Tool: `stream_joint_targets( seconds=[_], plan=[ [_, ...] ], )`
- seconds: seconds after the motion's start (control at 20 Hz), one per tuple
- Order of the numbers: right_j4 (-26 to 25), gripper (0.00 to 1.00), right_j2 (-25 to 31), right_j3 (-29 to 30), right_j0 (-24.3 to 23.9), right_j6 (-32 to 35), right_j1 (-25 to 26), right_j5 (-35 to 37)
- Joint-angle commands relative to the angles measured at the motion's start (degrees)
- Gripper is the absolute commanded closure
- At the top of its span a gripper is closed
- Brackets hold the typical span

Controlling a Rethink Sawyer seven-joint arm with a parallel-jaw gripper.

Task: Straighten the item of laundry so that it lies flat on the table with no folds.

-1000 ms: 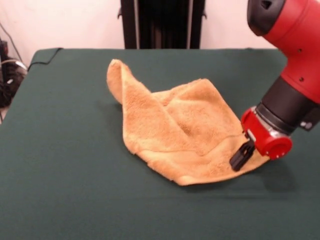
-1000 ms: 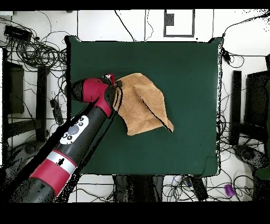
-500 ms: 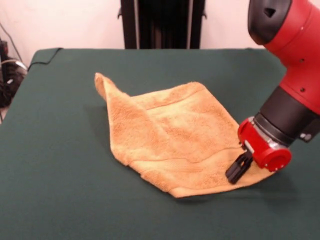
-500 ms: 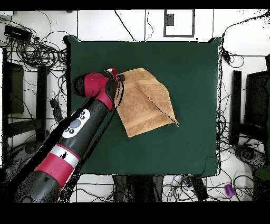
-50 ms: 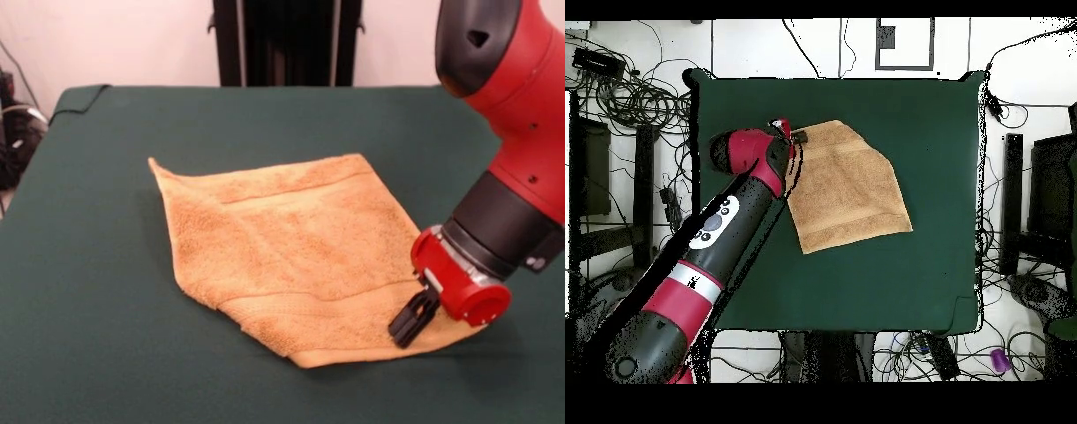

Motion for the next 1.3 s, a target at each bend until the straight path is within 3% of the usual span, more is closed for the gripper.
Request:
stream_joint_targets(
  seconds=[0.05, 0.6, 0.85, 0.95, 1.1, 1.2, 1.3],
  plan=[
    [5.35, 1.00, -1.47, -9.86, -3.28, 26.01, 9.58, 8.14],
    [11.70, 1.00, -15.92, -20.21, -9.51, 37.00, 14.07, 15.71],
    [14.97, 1.00, -25.24, -25.41, -13.71, 43.40, 15.59, 20.57],
    [14.24, 1.00, -19.34, -22.06, -11.11, 38.60, 13.94, 20.27],
    [10.99, 1.00, -2.85, -9.56, -3.03, 24.44, 6.44, 18.05],
    [9.32, 1.00, 7.99, 2.28, 2.25, 13.02, -2.53, 15.24],
    [7.75, 1.00, 15.29, 13.60, 5.77, 3.01, -12.26, 12.36]
  ],
)
